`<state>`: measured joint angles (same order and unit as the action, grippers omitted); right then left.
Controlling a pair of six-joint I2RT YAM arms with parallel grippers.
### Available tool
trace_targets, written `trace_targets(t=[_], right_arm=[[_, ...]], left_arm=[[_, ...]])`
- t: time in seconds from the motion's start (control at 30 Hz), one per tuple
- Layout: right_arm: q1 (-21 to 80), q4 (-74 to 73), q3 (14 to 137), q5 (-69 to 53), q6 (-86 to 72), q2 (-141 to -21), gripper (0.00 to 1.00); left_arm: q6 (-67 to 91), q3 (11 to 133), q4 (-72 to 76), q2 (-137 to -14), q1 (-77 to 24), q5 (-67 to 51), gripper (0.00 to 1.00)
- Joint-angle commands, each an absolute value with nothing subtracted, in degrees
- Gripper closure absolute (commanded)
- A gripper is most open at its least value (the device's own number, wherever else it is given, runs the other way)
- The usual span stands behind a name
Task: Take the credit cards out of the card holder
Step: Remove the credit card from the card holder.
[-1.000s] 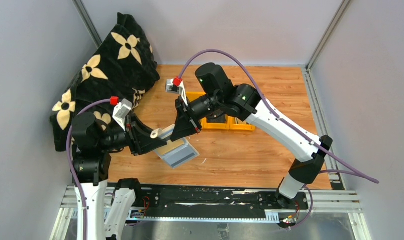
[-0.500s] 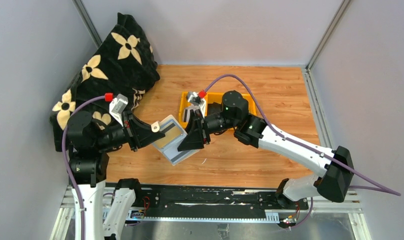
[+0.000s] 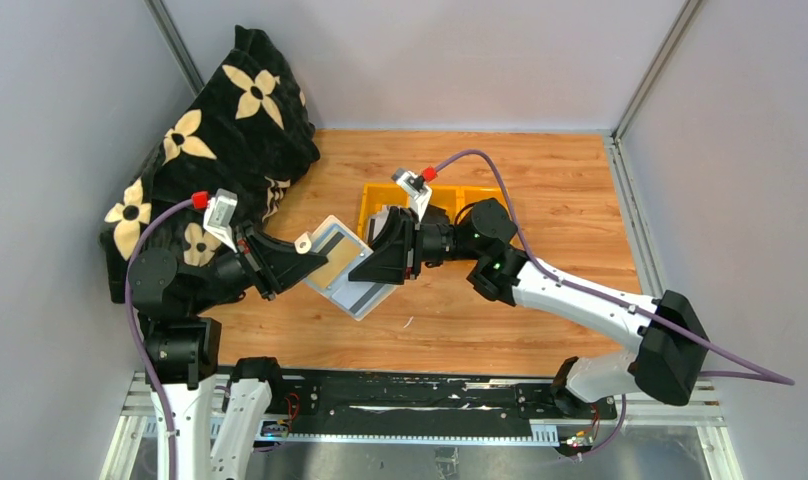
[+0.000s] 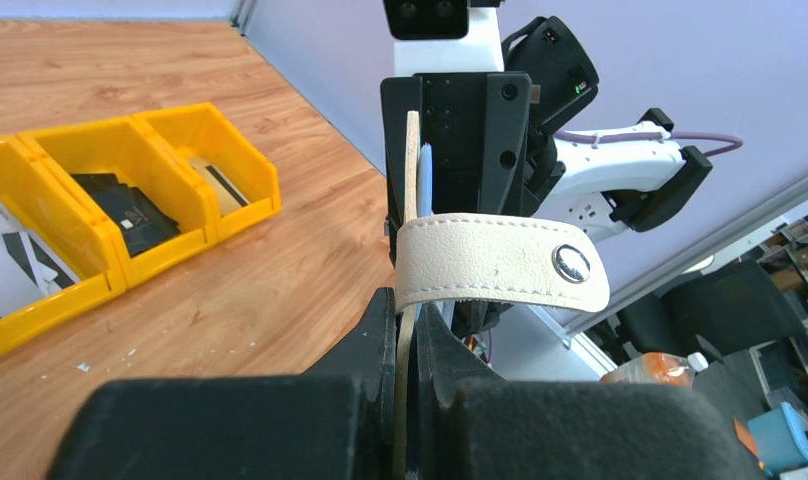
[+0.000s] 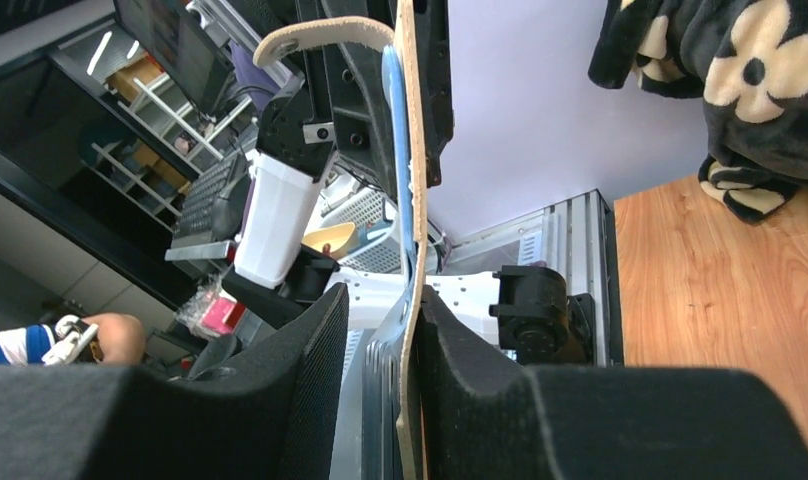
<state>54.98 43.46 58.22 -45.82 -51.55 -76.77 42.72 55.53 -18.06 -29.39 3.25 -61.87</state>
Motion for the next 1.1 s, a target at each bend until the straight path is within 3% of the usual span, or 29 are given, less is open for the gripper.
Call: trace_targets(t=[0.0,0.2,0.57,0.63,0.67,0.77,0.83,0.93,1.07], right_arm=[[54.69,50.72,58.73,-43.28,-56.45,-77.09,0.66],[53.67,48.34,58.65,-38.01,-59.44,-77.77,0.69],[53.53,49.24,60.15,-38.39,-64.50,-82.06,1.00],[53.37,45.69,60.85,-39.28,-63.34,-81.94,1.00],[53.29,43.96,61.47,-39.93,-61.79,-81.61,1.00],[53.26,30.64,64.92,-41.86,-53.56,-79.99,1.00],[53.26,20.05,68.49,-43.02,-46.55,-79.05,1.00],[53.26,6.76,74.30,-44.43,-36.99,-78.76,1.00],[53.27,-6.44,81.26,-46.43,-30.40,-80.93,1.00]], left_arm=[[42.81,54.53,-18.54,-28.97,3.34,-59.93,1.00],[44.17,53.12,-16.68,-28.15,3.33,-58.97,1.00],[44.22,51.39,-16.21,-27.07,3.34,-59.06,1.00],[44.14,51.41,-16.36,-27.14,3.33,-59.35,1.00],[43.97,51.49,-16.78,-27.20,3.34,-59.47,0.98],[41.25,52.08,-20.01,-27.99,3.31,-59.88,0.77],[40.11,52.04,-20.88,-28.76,3.33,-61.51,0.68],[37.34,52.35,-22.96,-30.00,3.32,-64.77,0.60],[34.69,52.82,-24.98,-31.26,3.29,-68.53,0.59]])
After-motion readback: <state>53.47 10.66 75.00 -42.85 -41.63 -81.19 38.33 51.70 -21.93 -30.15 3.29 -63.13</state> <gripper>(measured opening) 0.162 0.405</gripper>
